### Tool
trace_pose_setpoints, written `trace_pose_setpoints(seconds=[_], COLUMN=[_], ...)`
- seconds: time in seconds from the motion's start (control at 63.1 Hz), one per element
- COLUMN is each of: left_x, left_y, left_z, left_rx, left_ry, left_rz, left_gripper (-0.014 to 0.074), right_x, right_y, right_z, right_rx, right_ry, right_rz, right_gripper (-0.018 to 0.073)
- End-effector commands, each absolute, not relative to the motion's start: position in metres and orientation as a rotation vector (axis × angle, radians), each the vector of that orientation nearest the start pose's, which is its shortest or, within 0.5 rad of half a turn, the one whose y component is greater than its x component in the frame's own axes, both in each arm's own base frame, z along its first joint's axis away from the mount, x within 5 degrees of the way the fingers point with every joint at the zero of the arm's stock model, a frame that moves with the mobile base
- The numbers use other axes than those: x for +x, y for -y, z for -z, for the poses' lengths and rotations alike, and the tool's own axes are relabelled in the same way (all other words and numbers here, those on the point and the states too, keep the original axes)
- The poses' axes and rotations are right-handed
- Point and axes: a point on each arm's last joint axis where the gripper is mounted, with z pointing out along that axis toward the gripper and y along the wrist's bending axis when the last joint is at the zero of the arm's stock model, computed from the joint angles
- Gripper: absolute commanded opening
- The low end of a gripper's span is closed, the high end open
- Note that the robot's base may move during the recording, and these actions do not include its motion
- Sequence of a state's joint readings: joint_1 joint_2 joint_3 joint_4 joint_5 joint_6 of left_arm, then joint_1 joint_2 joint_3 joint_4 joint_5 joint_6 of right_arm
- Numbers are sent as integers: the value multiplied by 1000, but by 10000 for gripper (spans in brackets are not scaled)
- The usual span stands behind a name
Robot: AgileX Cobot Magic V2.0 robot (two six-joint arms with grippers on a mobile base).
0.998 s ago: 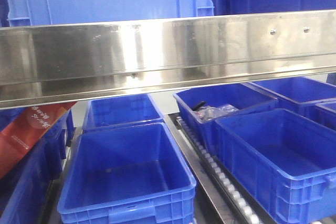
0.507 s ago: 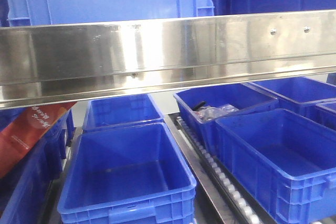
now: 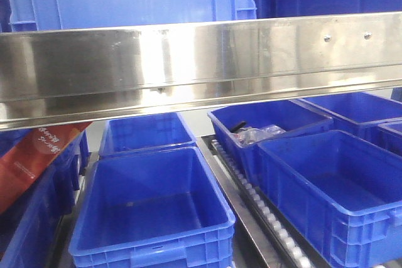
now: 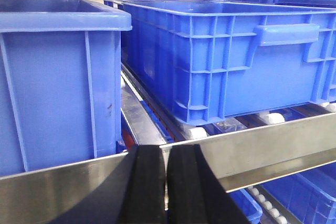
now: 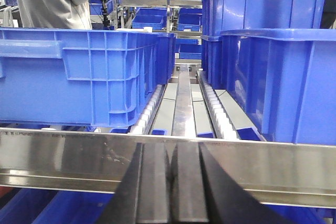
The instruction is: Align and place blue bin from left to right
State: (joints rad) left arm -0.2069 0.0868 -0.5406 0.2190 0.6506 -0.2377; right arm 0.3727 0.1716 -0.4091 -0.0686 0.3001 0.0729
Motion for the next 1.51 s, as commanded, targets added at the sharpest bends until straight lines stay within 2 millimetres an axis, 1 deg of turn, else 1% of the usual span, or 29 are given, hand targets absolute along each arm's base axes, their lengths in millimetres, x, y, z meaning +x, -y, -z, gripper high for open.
trace_pose_setpoints(seconds=[0.0, 0.063, 0.143, 0.19, 0.254, 0.333, 0.444, 0.491, 0.602, 0.634, 0.697, 1.489], left_x=[18, 18, 17, 16, 18, 24, 41, 47, 56, 56, 56, 56], left_y=[-8, -9, -7, -6, -5, -3, -2, -1, 0, 1, 0, 0], left_z=[-326, -326, -326, -323, -313, -292, -258, -240, -211, -214, -207, -207], left_rx=[24, 23, 66, 76, 52, 26, 13, 13, 20, 23, 16, 16], left_ry=[-1637, -1635, -1617, -1606, -1591, -1569, -1575, -1579, -1519, -1474, -1553, -1556], left_rz=[104, 72, 13, -10, -28, -25, -18, -22, -9, -6, -9, -9], left_gripper=[13, 11, 11, 11, 11, 11, 11, 11, 11, 11, 11, 11], right_x=[46, 46, 46, 46, 46, 46, 46, 46, 46, 46, 46, 46], right_y=[-16, -16, -16, -16, -16, -16, -16, -16, -16, -16, -16, -16], right_z=[-315, -315, -315, -315, -315, -315, -315, -315, -315, -315, -315, -316], right_rx=[-269, -269, -269, -269, -269, -269, -269, -269, -269, -269, -269, -268], right_ry=[-1491, -1491, -1491, -1491, -1491, -1491, -1491, -1491, -1489, -1489, -1489, -1475], right_rz=[-270, -270, -270, -270, -270, -270, -270, -270, -270, -270, -270, -272], right_gripper=[-70, -70, -70, -70, -70, -70, -70, -70, -70, -70, -70, -70])
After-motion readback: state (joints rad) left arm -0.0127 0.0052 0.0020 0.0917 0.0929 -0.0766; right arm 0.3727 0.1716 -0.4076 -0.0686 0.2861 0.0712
